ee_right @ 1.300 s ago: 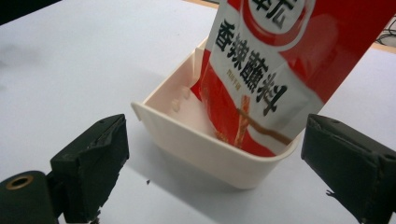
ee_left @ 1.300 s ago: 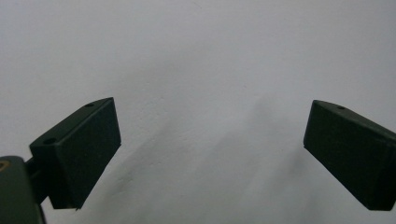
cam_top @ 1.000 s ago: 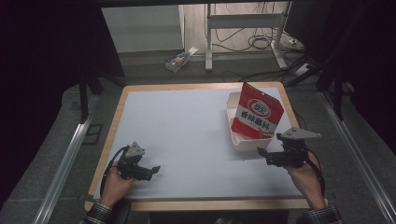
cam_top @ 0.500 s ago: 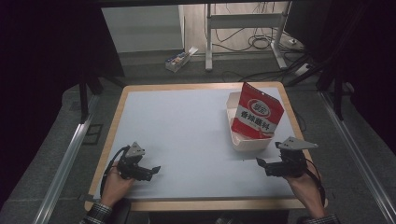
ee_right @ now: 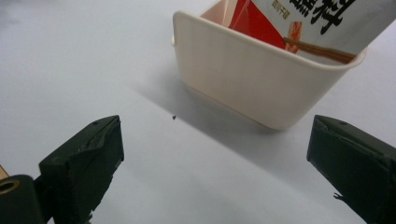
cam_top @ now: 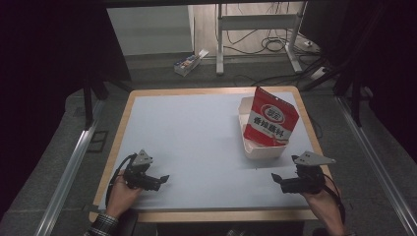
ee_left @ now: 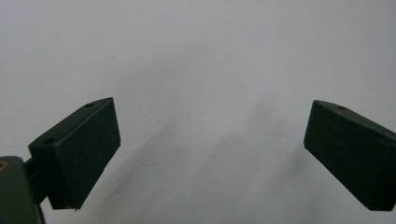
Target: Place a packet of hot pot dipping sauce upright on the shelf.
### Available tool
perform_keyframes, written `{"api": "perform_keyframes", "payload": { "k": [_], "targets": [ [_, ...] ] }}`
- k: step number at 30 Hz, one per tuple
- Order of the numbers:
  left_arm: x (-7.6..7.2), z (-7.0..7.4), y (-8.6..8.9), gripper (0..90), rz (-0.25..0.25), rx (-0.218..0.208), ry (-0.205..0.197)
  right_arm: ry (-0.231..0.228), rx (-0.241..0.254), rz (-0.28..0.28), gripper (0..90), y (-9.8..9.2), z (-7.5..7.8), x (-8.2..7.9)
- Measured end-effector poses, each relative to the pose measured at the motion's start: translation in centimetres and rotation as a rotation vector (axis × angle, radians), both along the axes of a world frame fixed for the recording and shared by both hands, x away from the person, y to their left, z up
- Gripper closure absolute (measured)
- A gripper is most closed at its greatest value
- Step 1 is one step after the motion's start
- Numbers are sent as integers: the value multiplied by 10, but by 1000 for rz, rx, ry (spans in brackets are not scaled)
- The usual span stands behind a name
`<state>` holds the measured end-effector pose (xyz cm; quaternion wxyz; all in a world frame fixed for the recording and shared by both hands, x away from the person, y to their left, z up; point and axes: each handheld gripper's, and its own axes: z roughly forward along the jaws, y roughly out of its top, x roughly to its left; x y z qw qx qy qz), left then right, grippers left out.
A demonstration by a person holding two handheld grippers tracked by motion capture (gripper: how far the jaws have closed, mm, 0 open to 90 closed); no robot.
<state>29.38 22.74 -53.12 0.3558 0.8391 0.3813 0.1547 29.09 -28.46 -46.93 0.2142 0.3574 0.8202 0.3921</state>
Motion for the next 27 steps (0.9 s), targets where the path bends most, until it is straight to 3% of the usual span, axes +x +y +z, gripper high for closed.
{"api": "perform_keyframes", "payload": {
  "k": [17,27],
  "targets": [
    [0,0,-1,37,-5,-2,-6,3,-46,-6,30,-7,-16,-6],
    [-1,0,-1,33,-11,5,-15,28,-78,-16,30,-10,-26,-7]
  ]
}}
